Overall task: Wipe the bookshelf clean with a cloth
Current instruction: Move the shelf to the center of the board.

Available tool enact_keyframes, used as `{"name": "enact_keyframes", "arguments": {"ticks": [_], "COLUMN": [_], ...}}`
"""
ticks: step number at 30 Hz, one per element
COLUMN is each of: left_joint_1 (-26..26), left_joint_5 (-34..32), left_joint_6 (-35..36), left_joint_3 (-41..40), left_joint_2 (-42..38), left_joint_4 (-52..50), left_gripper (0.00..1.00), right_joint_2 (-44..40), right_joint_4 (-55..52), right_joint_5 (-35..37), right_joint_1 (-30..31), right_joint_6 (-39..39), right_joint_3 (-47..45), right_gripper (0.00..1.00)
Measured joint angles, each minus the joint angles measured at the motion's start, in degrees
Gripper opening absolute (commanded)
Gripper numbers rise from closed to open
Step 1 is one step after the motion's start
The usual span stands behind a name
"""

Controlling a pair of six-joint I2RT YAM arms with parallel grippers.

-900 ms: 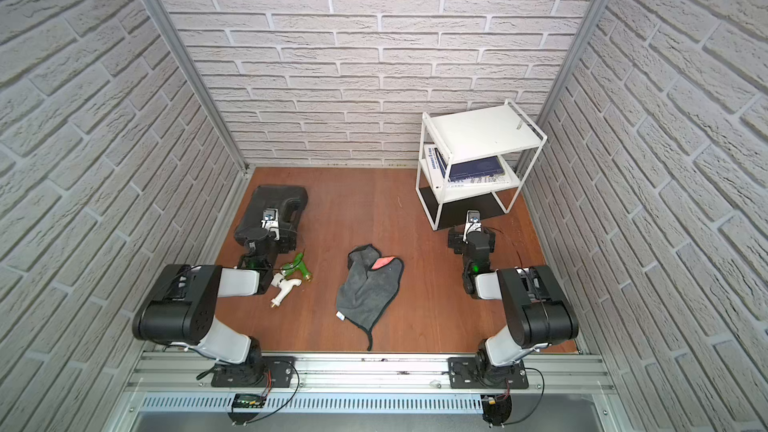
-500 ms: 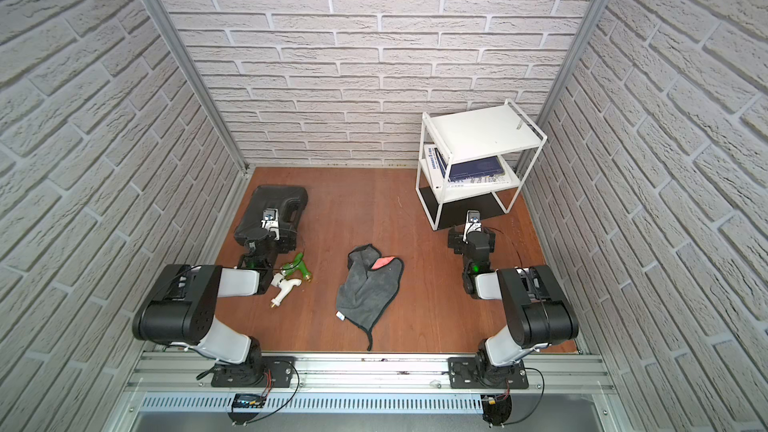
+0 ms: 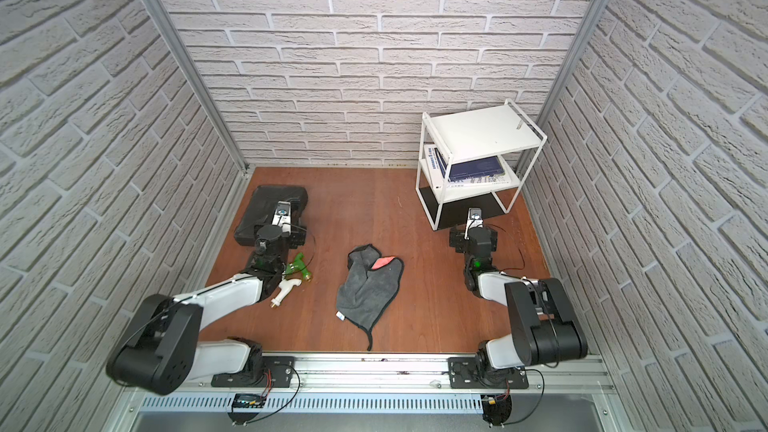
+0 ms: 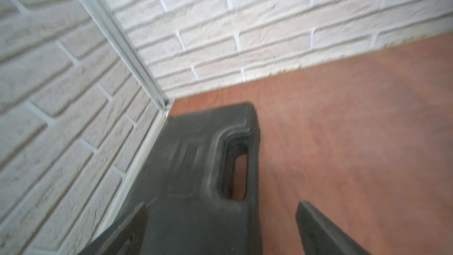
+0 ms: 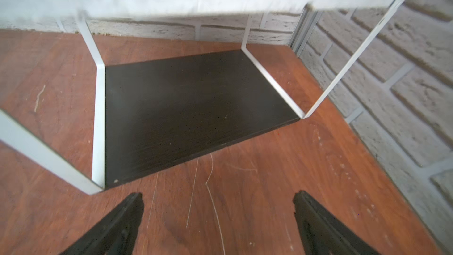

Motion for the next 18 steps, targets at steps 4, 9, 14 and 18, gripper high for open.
{"name": "enact_keyframes", "arguments": {"ticks": [4, 9, 14, 18], "left_joint_1": [-13.73, -28.33, -36.68, -38.27], "left_joint_5": [-6.64, -10.67, -7.82, -5.29], "left_joint_6": [-1.14, -7.1, -13.49, -17.55], "left_joint_3": [8.39, 25.7, 47.63, 62.27], "left_joint_2": [-0.35, 12.5, 30.27, 41.48], "left_joint_4": [-3.67, -9.84, -16.92, -23.04], "left_gripper": [0.99, 0.99, 0.99, 0.98], "right_joint_2": [-7.04, -15.19, -22.62, -27.19], "right_joint_4": [-7.54, -15.87, -24.5, -29.51], "right_joint_5": [5.4, 13.07, 12.52, 11.02], "right_joint_1": [0.0, -1.03, -4.72, -5.97], "right_joint_6": [3.54, 10.86, 15.74, 18.01], "right_joint_3": [5.57, 6.93, 6.93, 6.93], "right_gripper": [0.99, 0.99, 0.99, 0.99]}}
